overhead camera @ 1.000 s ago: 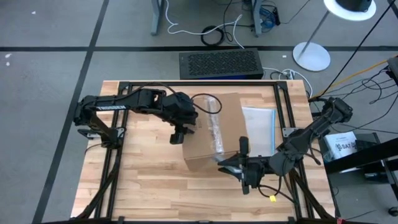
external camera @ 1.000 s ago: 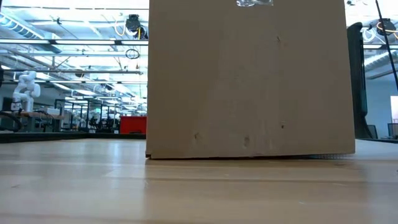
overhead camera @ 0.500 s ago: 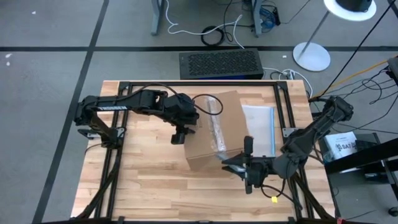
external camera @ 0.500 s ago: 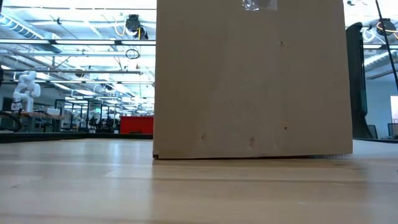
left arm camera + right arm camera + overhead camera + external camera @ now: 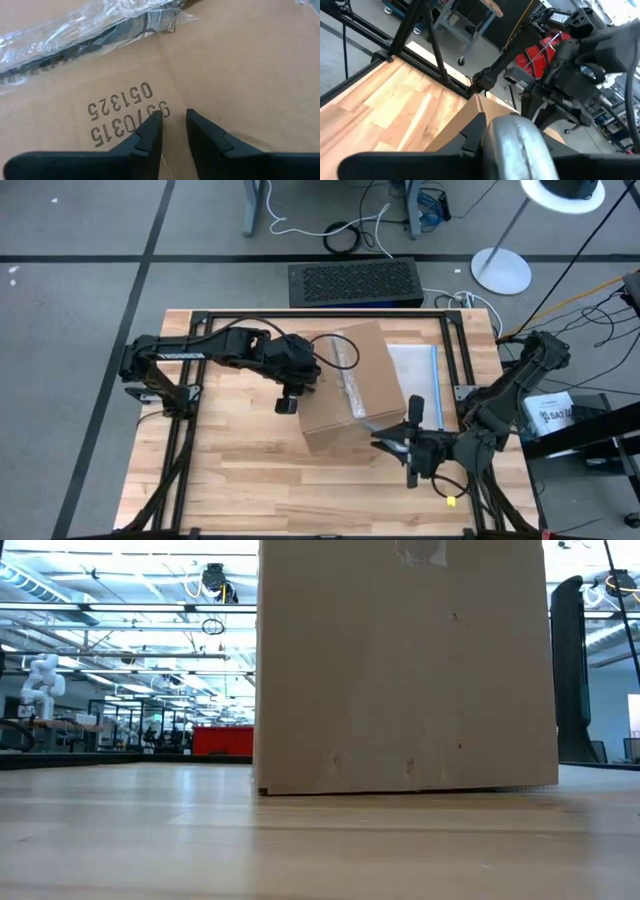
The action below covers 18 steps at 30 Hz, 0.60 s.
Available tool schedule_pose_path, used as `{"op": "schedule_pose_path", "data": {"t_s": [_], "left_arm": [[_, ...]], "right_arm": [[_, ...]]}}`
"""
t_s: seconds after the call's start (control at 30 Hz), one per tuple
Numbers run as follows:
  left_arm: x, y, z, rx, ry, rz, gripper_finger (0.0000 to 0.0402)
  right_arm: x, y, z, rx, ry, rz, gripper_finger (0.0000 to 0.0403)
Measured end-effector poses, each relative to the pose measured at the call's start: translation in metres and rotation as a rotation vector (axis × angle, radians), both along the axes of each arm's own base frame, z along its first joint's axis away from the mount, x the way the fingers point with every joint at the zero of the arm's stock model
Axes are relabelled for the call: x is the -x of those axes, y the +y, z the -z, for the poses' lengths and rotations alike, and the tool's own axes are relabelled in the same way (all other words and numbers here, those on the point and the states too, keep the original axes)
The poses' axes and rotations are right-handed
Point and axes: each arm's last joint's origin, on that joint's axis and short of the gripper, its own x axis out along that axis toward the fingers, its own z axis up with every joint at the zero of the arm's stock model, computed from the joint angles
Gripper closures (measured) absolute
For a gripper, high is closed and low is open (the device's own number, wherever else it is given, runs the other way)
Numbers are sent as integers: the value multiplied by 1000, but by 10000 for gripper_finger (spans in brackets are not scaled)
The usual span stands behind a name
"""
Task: Unpack boxes
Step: Open the cardboard box using the gray cutter
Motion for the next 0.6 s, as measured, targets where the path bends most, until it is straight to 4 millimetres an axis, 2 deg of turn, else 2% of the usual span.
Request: {"op": "schedule_pose_path", "data": {"t_s": [0.23, 0.43, 0.6], "left_arm": [[1, 0, 0, -6, 6, -2, 313], [1, 0, 0, -7, 7, -5, 313], [1, 0, 0, -7, 6, -6, 313]], "right_arm": [[1, -1, 0, -1, 1, 21, 338], [1, 5, -12, -25, -66, -64, 338], [-3, 3, -13, -32, -69, -83, 338]]}}
